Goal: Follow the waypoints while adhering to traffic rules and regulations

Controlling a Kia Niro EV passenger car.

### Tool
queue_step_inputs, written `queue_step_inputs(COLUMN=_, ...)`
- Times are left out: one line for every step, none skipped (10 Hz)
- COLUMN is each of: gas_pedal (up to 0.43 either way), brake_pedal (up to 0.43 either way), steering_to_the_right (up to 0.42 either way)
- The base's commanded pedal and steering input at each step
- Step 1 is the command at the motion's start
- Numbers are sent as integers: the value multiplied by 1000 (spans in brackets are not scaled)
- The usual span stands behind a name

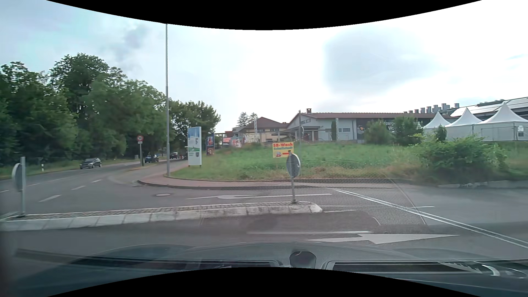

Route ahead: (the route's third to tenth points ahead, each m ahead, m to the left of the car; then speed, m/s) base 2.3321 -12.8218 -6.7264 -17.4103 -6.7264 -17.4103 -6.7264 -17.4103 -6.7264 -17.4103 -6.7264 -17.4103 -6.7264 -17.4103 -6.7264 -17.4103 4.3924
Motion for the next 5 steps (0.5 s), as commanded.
queue_step_inputs(gas_pedal=0, brake_pedal=152, steering_to_the_right=432)
queue_step_inputs(gas_pedal=0, brake_pedal=152, steering_to_the_right=457)
queue_step_inputs(gas_pedal=0, brake_pedal=146, steering_to_the_right=471)
queue_step_inputs(gas_pedal=0, brake_pedal=146, steering_to_the_right=486)
queue_step_inputs(gas_pedal=0, brake_pedal=146, steering_to_the_right=495)
